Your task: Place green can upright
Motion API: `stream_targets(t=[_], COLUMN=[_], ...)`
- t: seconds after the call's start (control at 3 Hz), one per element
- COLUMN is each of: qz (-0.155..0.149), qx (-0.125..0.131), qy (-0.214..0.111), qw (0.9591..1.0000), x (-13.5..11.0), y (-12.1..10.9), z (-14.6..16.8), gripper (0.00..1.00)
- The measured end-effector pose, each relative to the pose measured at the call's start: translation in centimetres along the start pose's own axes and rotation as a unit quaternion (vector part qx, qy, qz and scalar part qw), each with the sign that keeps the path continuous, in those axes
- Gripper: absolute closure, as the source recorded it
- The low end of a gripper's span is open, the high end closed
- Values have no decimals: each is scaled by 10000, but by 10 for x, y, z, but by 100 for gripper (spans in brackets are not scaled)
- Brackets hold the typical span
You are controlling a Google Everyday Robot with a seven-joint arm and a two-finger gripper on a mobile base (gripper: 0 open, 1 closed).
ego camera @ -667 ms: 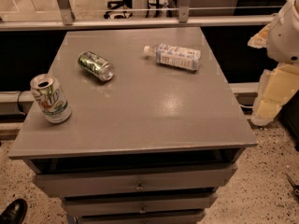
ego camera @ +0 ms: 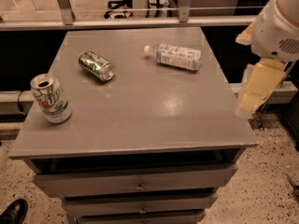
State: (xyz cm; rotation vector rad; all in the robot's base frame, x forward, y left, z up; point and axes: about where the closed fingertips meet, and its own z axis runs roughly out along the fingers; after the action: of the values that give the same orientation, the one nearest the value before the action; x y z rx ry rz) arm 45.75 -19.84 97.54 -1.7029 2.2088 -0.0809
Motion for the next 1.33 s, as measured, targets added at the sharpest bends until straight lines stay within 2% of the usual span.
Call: stream_targets(t=[0.33,0.67,1.33], qz=[43,141,297], qx=[-50,-188,-407], qy=[-246,-383,-539], qw=[9997,9990,9973], x=[-47,-127,-236], y=[-21,-56,-90], z=[25,76,146], gripper=[0,0,0])
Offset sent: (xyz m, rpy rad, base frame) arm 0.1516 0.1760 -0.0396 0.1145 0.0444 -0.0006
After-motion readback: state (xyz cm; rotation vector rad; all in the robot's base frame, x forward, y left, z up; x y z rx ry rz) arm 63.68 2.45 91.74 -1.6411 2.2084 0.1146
